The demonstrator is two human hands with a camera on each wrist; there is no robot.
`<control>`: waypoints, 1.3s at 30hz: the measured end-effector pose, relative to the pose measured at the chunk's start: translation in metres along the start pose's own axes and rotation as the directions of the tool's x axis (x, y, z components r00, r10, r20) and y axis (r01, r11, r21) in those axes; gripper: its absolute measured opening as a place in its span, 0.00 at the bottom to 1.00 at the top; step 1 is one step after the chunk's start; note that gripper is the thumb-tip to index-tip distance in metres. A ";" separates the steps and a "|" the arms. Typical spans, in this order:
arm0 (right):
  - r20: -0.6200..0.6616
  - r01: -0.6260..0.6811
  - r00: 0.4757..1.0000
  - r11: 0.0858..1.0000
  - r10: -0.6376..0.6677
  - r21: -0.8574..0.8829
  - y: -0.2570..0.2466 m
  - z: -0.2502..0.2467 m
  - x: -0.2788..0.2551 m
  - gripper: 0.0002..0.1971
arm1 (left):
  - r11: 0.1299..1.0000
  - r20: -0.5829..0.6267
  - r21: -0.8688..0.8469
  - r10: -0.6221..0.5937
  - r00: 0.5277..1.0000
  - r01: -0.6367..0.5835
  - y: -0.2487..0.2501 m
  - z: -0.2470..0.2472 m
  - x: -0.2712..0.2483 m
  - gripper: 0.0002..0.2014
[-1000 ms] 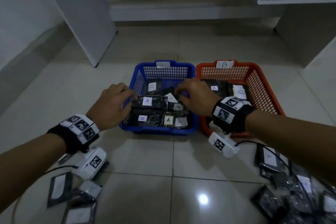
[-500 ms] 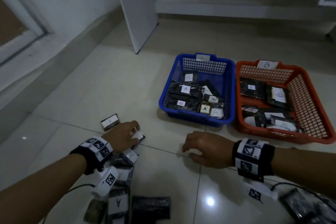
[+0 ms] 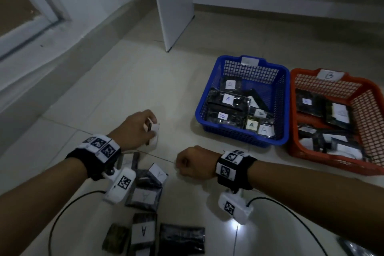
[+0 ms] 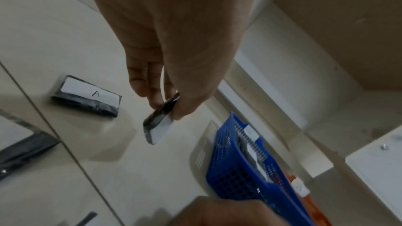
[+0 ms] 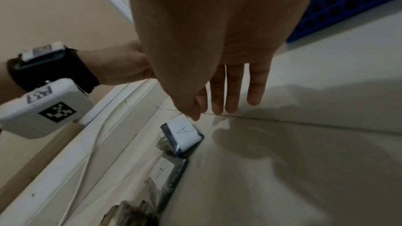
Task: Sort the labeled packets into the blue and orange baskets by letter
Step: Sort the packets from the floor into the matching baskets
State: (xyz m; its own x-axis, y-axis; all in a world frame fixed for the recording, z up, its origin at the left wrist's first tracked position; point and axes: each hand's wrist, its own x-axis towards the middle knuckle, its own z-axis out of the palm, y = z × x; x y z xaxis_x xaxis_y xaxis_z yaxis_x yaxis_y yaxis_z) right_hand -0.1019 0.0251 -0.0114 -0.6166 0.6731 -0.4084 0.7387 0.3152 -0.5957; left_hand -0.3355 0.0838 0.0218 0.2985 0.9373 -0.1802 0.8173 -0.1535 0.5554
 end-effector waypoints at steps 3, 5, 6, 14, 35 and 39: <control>-0.024 0.083 0.996 0.997 -0.083 0.003 -0.015 0.017 0.030 0.30 | 0.990 -0.074 -0.134 -0.062 0.995 0.052 -0.002 -0.004 -0.006 0.12; 0.011 0.128 0.992 0.991 -0.128 -0.040 -0.020 0.029 0.045 0.40 | 0.976 -0.069 -0.211 -0.076 0.995 0.060 -0.004 -0.004 -0.012 0.16; 0.023 0.136 0.991 0.987 -0.134 -0.086 -0.020 0.033 0.049 0.40 | 0.971 -0.055 -0.232 -0.075 0.996 0.060 -0.004 -0.005 -0.015 0.18; -0.052 0.140 0.989 0.990 -0.140 -0.008 -0.011 0.027 0.025 0.14 | 0.962 -0.030 -0.270 -0.053 0.998 0.042 0.004 -0.010 -0.022 0.11; -0.672 -0.212 0.578 0.880 0.463 0.425 0.098 -0.095 -0.148 0.10 | 0.962 -0.013 -0.155 0.224 0.974 -0.224 0.166 0.062 0.062 0.10; -0.683 -0.305 0.558 0.882 0.471 0.360 0.107 -0.087 -0.151 0.09 | 0.980 -0.010 0.000 0.198 0.980 -0.198 0.175 0.081 0.066 0.08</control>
State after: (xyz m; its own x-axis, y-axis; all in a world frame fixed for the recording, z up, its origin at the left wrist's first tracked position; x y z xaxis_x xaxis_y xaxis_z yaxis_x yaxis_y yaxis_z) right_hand 0.0939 0.0149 0.0469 0.1899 0.9811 -0.0364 0.7414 -0.1676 -0.6498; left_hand -0.1329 0.0931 0.0417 0.4497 0.8912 -0.0588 0.7418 -0.3360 0.5804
